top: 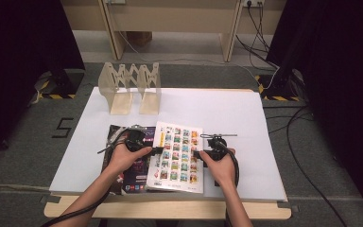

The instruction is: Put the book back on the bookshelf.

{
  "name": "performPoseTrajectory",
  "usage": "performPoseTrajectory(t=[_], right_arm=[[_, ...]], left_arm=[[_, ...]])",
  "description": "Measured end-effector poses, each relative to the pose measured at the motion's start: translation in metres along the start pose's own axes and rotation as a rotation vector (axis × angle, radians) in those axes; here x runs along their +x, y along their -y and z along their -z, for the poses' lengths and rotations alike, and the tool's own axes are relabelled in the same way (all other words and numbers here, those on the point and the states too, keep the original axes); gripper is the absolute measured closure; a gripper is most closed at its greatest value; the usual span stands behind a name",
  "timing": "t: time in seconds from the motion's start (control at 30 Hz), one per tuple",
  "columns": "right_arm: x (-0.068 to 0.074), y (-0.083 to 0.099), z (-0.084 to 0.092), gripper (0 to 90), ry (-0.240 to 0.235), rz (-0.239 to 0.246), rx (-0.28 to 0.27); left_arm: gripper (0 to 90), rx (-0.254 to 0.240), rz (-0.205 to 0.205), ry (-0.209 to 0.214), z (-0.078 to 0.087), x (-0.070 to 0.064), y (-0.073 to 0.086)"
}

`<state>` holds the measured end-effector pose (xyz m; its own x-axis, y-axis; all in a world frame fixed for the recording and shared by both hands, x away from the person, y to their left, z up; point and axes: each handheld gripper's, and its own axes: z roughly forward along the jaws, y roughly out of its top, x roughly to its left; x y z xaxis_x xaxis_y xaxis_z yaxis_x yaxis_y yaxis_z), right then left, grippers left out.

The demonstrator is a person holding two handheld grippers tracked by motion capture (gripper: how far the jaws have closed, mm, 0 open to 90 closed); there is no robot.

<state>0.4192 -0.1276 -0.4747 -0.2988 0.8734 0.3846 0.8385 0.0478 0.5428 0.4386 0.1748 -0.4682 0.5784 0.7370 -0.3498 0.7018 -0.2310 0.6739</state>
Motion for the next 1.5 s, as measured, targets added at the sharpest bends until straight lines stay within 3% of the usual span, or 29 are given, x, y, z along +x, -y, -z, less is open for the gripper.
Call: performPoseTrajectory(t=[0.13,0.17,0.3,0.33,0.47,0.57,0.63,0.67,0.7,0.8,0.87,0.9,0.93,1.1,1.23,1.43,1.5], right_arm=[[0.003,0.002,0.000,52.5,-0.004,-0.006,-0.002],[0.005,0.003,-0.001,52.7,-0.004,-0.009,0.000],[0.007,0.004,-0.001,52.8,-0.001,-0.004,0.000],[0.008,0.004,-0.001,52.8,0.002,-0.005,0.001],[0.009,0.005,-0.001,53.0,0.005,-0.013,-0.005],[0.010,0.006,-0.001,53.2,0.007,-0.011,-0.008],[0.011,0.006,-0.002,53.8,0.000,-0.012,0.001],[0.012,0.006,-0.002,54.1,-0.014,-0.007,0.006],[0.015,0.007,-0.003,54.2,-0.015,-0.002,0.006],[0.015,0.007,-0.003,54.2,-0.017,-0.002,0.005],[0.014,0.006,-0.003,53.7,-0.025,-0.002,0.017],[0.014,0.006,-0.003,53.7,-0.025,-0.002,0.017],[0.010,0.003,-0.003,52.6,-0.050,0.009,0.032],[0.002,-0.008,-0.007,51.6,-0.073,-0.003,0.040],[0.000,-0.014,-0.007,50.9,-0.073,-0.005,0.039],[0.004,-0.027,-0.008,50.2,-0.113,-0.012,0.044],[0.007,-0.029,-0.013,49.9,-0.125,-0.012,0.053]], left_arm=[[40.7,0.004,0.021,-0.033,0.006,0.000,0.000],[46.7,-0.011,0.027,-0.045,0.010,-0.001,-0.001],[50.8,-0.051,0.038,-0.022,0.017,-0.005,-0.004],[51.0,-0.077,0.057,0.011,0.020,-0.007,-0.006],[50.7,-0.092,0.077,0.036,0.020,-0.008,-0.006],[50.1,-0.070,0.099,0.063,0.016,-0.008,-0.002],[51.0,-0.021,0.134,0.127,0.008,-0.009,0.004],[49.4,-0.015,0.135,0.125,0.004,-0.011,0.008],[53.9,-0.028,0.118,0.106,0.005,-0.011,0.009],[61.5,-0.028,0.129,0.108,0.006,-0.009,0.009],[69.8,-0.027,0.144,0.132,0.008,-0.004,0.009],[69.8,-0.031,0.147,0.146,0.010,-0.003,0.008],[75.2,-0.034,0.145,0.154,0.012,-0.001,0.008],[78.6,-0.043,0.121,0.153,0.016,0.003,0.011],[79.5,-0.057,0.133,0.152,0.023,0.010,0.014],[79.7,-0.074,0.145,0.131,0.038,0.022,0.018],[79.6,-0.070,0.171,0.136,0.042,0.030,0.022]])
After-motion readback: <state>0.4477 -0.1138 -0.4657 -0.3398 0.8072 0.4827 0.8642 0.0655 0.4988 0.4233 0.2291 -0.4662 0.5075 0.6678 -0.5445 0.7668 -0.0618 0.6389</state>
